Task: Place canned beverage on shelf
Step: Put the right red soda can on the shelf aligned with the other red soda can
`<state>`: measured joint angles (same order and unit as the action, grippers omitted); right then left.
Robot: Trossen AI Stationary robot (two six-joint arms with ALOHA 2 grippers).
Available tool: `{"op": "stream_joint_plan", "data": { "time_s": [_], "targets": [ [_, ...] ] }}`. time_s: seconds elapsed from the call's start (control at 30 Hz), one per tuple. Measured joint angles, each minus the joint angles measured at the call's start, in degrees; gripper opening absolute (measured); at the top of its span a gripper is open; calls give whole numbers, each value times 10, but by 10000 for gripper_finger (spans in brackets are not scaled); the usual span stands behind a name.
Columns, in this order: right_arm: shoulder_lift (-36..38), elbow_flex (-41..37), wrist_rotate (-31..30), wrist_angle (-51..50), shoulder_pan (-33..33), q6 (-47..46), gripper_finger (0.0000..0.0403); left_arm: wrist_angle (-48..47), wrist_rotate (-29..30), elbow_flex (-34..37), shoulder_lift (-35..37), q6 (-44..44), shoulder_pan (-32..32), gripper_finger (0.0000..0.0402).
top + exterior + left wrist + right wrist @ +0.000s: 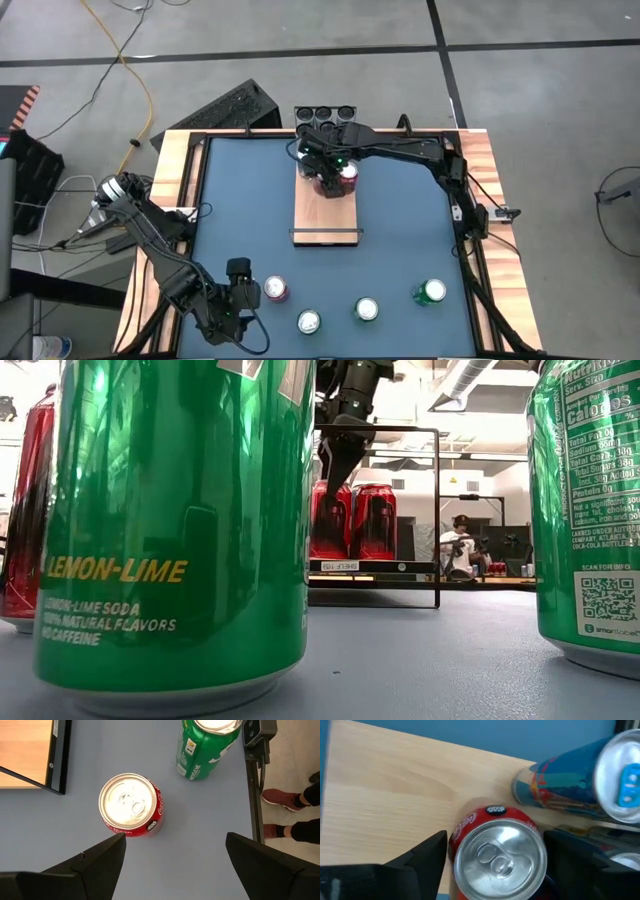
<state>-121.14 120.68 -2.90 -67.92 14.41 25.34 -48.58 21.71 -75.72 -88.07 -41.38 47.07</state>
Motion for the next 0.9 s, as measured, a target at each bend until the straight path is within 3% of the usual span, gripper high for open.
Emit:
{"op": "stream_joint_plan", "data": {
  "time_s": [0.2, 0.33, 0.77, 0.9],
  "targets": [
    [0, 0, -20, -13, 0, 0, 358, 0, 2, 0, 0, -1, 0, 330],
    [0, 0, -27, -13, -3, 0, 368, 0, 9, 0, 0, -1, 0, 330],
    [5, 76, -63, -47, -24, -10, 360, 0, 16, 0, 0, -1, 0, 330],
    [5, 96, -52, -58, -49, -11, 331, 0, 18, 0, 0, -6, 0, 330]
  ]
}}
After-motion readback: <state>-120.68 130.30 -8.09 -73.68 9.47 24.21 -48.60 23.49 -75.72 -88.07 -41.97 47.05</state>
